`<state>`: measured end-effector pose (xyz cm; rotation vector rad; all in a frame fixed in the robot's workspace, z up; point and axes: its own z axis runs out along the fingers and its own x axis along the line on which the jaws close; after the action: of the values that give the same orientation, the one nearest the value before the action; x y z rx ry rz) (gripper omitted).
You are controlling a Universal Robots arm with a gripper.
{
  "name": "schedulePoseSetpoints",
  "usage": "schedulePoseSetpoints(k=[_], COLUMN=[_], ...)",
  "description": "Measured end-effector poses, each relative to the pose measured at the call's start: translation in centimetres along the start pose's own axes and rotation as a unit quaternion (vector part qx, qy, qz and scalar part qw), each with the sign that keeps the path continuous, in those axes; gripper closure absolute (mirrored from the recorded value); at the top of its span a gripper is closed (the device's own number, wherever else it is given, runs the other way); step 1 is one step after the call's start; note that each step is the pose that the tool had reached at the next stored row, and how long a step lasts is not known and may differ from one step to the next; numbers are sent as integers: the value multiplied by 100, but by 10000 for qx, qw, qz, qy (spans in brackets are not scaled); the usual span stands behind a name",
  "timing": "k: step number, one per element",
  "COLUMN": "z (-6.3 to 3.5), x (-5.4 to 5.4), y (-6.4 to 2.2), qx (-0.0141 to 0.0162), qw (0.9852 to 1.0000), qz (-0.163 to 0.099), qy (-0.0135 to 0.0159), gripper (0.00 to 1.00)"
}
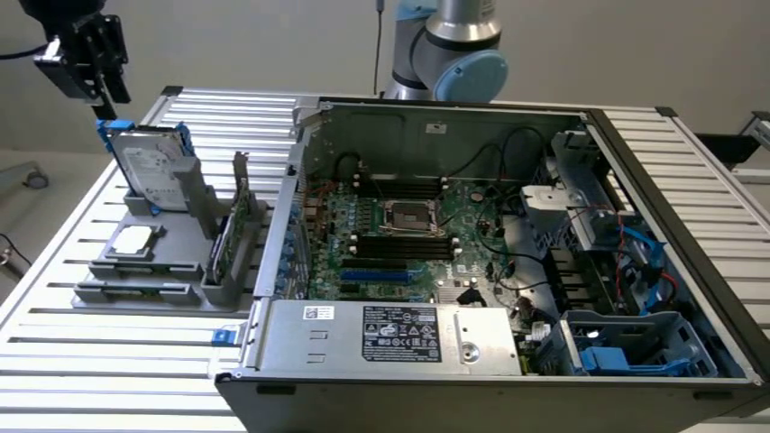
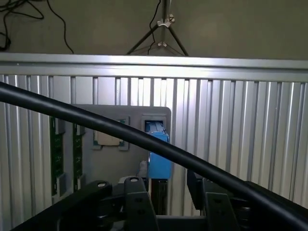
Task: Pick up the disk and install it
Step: 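Pick up the disk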
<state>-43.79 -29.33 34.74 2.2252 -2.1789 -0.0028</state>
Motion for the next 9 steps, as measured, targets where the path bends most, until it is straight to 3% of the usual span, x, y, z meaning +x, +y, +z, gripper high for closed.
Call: schedulePoseSetpoints(k=[1, 2, 9], z=[1, 3, 101], x=[1, 3, 23], y=[-1, -2, -6], qx=[-6, -12, -27], qw=[10000, 10000, 10000], qz=[-9, -18, -68], qy=[0, 0, 1], gripper=[53, 46, 46])
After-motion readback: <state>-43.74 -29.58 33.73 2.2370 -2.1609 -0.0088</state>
